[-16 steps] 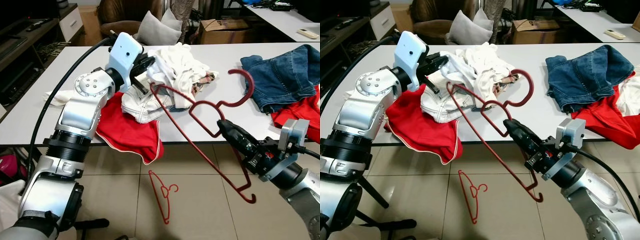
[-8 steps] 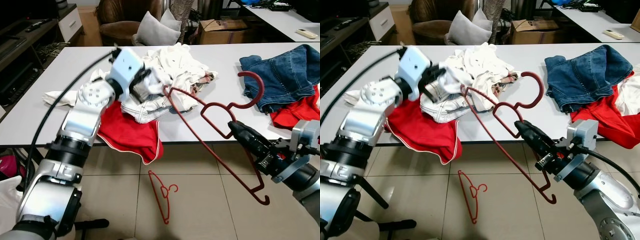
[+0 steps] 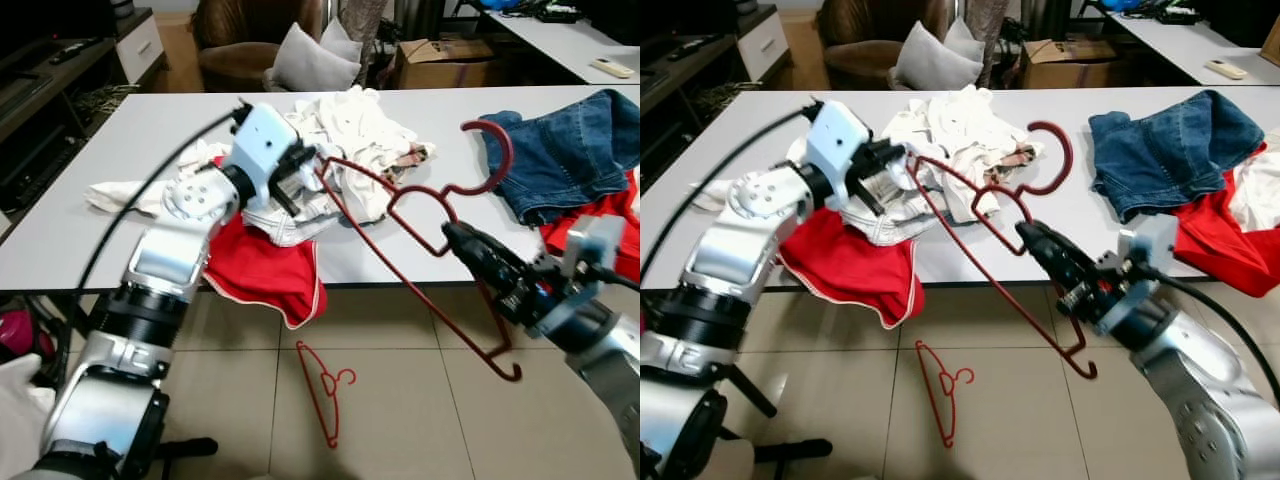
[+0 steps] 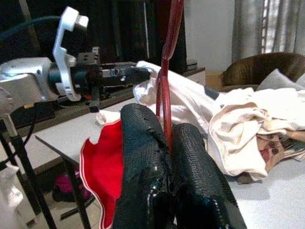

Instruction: Hang hanger

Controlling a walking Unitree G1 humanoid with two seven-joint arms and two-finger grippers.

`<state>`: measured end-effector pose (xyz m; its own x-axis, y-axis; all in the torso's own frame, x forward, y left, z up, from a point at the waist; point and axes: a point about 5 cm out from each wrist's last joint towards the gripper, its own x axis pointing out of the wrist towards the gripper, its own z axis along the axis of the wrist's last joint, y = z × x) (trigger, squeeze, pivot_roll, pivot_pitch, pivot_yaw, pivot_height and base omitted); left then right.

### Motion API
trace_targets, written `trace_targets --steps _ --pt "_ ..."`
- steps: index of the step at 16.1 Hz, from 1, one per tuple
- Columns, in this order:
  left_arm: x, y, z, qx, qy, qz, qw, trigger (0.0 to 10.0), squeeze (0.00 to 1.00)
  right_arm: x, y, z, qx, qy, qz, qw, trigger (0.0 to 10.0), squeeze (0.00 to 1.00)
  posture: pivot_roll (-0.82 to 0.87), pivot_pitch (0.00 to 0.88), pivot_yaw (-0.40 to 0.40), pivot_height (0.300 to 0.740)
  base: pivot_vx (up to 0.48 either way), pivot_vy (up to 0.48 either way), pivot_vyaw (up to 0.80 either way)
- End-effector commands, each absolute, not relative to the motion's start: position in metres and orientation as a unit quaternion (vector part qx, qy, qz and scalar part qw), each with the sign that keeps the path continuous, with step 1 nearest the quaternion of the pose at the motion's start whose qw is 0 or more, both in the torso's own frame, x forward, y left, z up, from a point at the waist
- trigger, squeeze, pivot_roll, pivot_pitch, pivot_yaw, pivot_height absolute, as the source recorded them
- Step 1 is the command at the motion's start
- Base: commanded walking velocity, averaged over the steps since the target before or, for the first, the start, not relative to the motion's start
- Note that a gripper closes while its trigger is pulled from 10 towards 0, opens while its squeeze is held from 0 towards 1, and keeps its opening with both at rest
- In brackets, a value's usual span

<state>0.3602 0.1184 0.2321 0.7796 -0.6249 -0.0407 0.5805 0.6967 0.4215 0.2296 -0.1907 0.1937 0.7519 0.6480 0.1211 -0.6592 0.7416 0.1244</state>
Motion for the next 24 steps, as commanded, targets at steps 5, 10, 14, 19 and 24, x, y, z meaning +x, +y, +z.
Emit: trace_targets --steps 5,10,14,19,24 --pt "0.346 0.117 0.233 0.193 -0.049 -0.344 0.918 0.0 0.0 0.249 -0.191 0.19 0.081 -0.039 0.332 0.939 10.0 0.0 -0.12 0.0 0.037 0.74 0.0 0.0 0.0" --pt "0.331 0.114 0.239 0.15 -0.039 -0.349 0.924 0.0 0.0 0.267 -0.185 0.174 0.082 -0.005 0.288 0.954 10.0 0.0 -0.1 0.0 0.024 0.74 0.0 0.0 0.0" --pt "0.325 0.116 0.235 0.148 -0.027 -0.337 0.93 0.0 0.0 0.269 -0.187 0.16 0.107 0.019 0.225 0.968 10.0 0.0 -0.09 0.0 0.007 0.74 0.0 0.0 0.0" --pt "0.323 0.113 0.238 0.142 -0.02 -0.34 0.929 0.0 0.0 0.288 -0.197 0.154 0.126 0.022 0.126 0.984 10.0 0.0 -0.1 0.0 0.02 0.74 0.0 0.0 0.0" --pt "0.324 0.116 0.24 0.138 -0.018 -0.338 0.931 0.0 0.0 0.31 -0.211 0.162 0.151 -0.005 0.07 0.986 10.0 0.0 -0.09 0.0 0.024 0.74 0.0 0.0 0.0"
